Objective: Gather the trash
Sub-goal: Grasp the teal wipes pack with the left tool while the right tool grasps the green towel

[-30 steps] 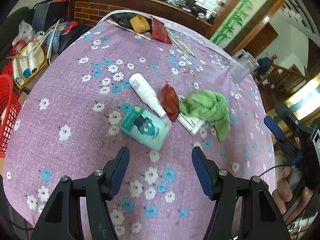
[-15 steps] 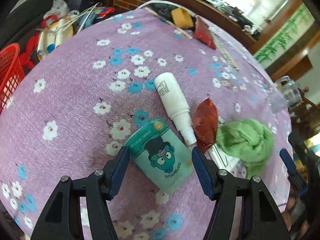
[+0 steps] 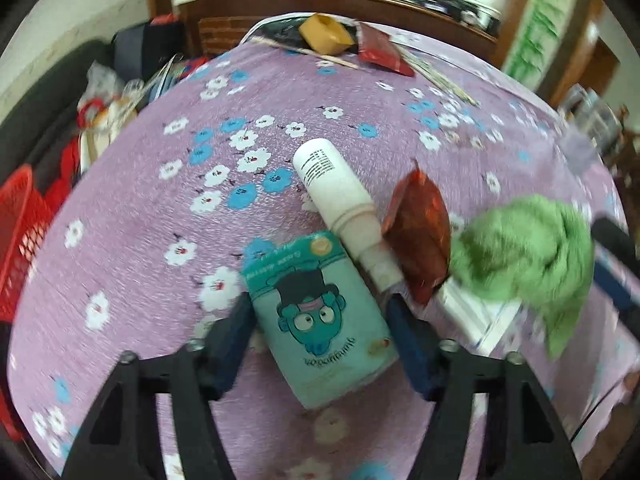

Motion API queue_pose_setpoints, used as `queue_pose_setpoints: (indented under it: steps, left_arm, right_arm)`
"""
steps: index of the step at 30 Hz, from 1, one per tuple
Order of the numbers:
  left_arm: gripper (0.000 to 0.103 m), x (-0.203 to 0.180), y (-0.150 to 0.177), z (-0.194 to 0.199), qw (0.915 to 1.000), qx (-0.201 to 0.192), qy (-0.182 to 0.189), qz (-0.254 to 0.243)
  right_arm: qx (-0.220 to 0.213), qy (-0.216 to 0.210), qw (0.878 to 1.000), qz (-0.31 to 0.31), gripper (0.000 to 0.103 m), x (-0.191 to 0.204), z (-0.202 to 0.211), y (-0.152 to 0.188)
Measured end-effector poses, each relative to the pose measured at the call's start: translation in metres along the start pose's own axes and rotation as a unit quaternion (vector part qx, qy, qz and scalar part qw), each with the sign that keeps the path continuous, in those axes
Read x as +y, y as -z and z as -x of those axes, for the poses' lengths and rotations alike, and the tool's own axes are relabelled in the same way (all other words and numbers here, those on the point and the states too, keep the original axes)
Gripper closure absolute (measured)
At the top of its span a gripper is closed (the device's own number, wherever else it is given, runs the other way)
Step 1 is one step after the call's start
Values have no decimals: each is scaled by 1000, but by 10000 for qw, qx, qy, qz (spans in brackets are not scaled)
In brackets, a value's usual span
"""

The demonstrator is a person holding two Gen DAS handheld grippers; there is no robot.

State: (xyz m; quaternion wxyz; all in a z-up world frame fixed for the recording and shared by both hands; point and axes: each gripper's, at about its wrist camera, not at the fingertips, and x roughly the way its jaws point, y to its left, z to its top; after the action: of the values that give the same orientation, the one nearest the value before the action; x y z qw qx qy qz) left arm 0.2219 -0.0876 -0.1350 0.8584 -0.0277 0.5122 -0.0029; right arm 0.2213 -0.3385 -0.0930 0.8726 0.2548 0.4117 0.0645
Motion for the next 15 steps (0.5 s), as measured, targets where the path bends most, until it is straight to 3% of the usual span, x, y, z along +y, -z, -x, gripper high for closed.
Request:
queue_pose_setpoints:
  steps: [4, 11, 15]
  left_arm:
    - [53, 15, 12, 9, 9996, -67, 110, -262]
    - [51, 25, 19, 12, 9989, -71, 120, -455]
    - [51, 28, 22, 14, 9989, 24, 164, -440]
  right_arm:
    - [139, -283, 9992, -244, 26, -10, -7, -1]
    - [464, -675, 9965, -136, 19, 4, -26, 4]
    - [398, -562, 9970, 342, 20, 23, -23, 11]
